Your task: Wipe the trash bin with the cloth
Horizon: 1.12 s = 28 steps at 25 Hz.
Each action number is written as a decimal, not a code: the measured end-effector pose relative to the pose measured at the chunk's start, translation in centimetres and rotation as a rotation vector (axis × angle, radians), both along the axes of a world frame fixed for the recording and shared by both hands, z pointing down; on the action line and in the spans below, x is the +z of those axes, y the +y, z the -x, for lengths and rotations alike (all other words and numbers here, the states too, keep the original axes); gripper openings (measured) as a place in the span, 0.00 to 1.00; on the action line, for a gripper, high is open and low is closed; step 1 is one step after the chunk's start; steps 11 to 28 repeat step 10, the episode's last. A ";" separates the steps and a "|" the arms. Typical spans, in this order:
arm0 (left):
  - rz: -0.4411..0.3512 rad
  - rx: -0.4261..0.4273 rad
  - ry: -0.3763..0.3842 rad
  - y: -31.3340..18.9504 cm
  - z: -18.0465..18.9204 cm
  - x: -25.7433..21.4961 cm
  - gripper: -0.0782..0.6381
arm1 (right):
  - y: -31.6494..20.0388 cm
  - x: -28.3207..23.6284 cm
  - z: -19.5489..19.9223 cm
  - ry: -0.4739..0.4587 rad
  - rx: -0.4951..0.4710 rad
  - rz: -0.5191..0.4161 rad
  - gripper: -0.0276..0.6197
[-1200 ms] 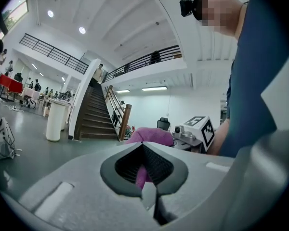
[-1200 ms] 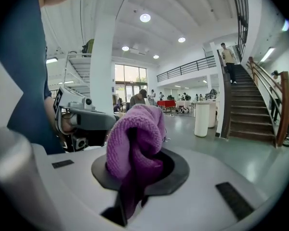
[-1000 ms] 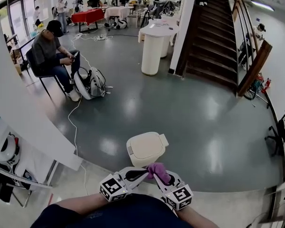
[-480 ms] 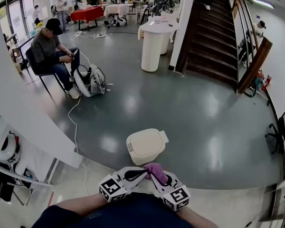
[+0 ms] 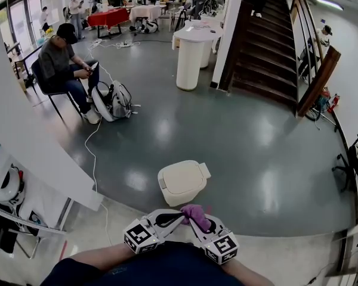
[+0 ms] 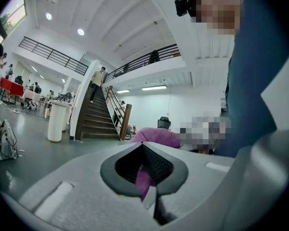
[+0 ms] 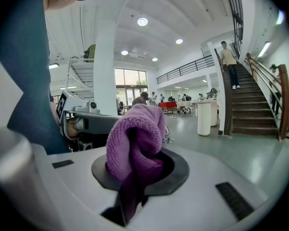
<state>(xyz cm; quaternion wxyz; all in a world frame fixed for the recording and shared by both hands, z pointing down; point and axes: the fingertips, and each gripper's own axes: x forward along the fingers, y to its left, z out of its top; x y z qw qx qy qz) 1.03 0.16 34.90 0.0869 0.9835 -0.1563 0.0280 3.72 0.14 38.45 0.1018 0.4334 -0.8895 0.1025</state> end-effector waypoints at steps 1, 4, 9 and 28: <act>-0.001 0.001 0.000 0.1 0.0 0.0 0.10 | 0.1 0.0 0.0 0.000 0.001 0.001 0.15; 0.000 0.001 -0.001 0.2 0.1 0.0 0.10 | 0.2 0.1 0.0 -0.001 0.003 0.003 0.15; 0.000 0.000 0.000 0.2 0.2 -0.1 0.10 | 0.1 -0.1 0.1 0.000 0.003 0.001 0.15; 0.001 0.000 0.000 0.1 0.2 -0.1 0.10 | 0.1 -0.1 0.1 0.000 0.003 0.000 0.15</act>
